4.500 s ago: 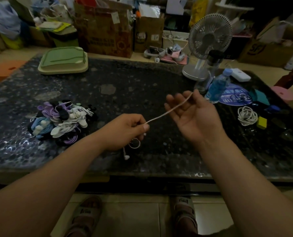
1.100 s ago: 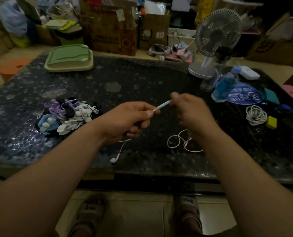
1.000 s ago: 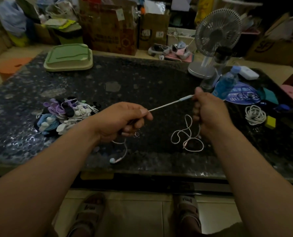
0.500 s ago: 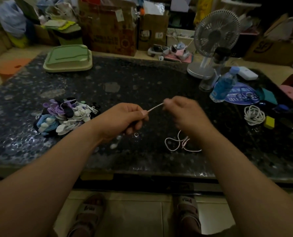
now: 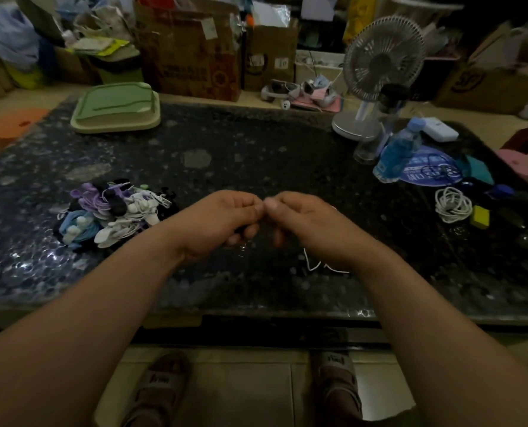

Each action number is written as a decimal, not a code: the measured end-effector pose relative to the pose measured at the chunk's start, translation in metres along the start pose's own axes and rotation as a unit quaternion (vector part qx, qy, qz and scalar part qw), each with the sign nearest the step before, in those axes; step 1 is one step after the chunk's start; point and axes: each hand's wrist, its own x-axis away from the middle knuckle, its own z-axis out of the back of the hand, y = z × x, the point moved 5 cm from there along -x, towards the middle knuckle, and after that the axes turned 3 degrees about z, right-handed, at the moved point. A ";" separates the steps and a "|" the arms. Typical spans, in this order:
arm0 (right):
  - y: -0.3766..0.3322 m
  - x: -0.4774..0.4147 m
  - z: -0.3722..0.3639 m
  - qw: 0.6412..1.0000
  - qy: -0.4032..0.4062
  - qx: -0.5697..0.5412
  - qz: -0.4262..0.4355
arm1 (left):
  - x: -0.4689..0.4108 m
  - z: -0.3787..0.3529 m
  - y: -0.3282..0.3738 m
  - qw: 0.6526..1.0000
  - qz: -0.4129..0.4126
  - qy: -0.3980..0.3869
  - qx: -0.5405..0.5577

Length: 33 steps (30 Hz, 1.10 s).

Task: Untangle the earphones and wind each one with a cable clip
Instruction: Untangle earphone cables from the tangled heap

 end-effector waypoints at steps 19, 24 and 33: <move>0.023 -0.002 0.004 0.996 0.087 -0.030 -0.021 | 0.001 -0.012 0.003 0.977 -0.015 0.021 0.213; 0.018 -0.001 -0.007 0.998 0.052 0.032 -0.035 | -0.002 -0.005 -0.001 0.981 -0.033 0.079 0.173; 0.013 0.005 -0.019 0.990 -0.017 0.135 -0.024 | 0.000 -0.008 -0.003 0.993 -0.033 0.098 0.063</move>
